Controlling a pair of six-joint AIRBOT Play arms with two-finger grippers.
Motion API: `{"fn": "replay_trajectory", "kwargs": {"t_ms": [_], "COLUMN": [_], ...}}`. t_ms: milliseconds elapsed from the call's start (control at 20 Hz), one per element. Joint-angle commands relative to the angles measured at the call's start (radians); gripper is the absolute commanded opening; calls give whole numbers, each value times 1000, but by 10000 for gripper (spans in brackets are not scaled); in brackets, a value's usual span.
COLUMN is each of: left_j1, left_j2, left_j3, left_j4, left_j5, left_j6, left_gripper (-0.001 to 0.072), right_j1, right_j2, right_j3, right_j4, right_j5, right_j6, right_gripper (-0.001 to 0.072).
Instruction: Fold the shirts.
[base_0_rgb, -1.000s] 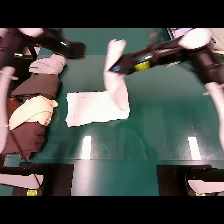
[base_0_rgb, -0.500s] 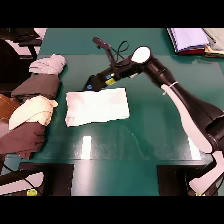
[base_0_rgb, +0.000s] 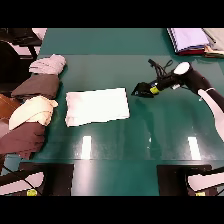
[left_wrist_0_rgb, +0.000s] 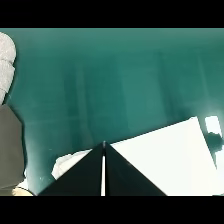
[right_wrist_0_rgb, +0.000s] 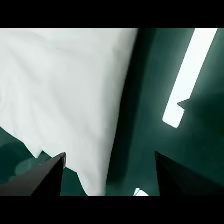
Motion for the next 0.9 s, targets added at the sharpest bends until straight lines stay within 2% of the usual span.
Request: {"fn": "replay_trajectory", "kwargs": {"t_ms": [0, 250, 300, 400, 450, 500, 600, 700, 850], "left_j1": [1, 1, 1, 1, 1, 0, -30, -95, -212], "left_j2": [-7, -7, -7, -7, -7, -7, -7, -7, -7], "left_j3": [-2, -3, -3, -3, -3, -3, -3, -3, -3], "left_j4": [-17, -28, -32, -53, -64, -74, -69, -64, -45], "left_j5": [-3, -11, -20, -35, -36, -39, -41, -38, -27], "left_j6": [0, 0, 0, 0, 0, 0, 0, 1, 21], "left_gripper": [24, 24, 24, 24, 23, 23, 22, 22, 23], "right_j1": [-17, 157, 190, 240, 252, 254, 229, 168, 26], "right_j2": [-51, -223, -254, -305, -319, -322, -308, -251, -122], "right_j3": [-97, 79, 117, 194, 224, 249, 285, 288, 288], "right_j4": [124, 163, 163, 160, 157, 152, 149, 135, -71], "right_j5": [-49, -48, -40, -18, -14, -11, -3, -13, -13], "right_j6": [-25, -36, -36, -36, -37, -37, -37, -36, 49], "right_gripper": [632, 625, 560, 311, 154, 62, 13, 13, 13]}}
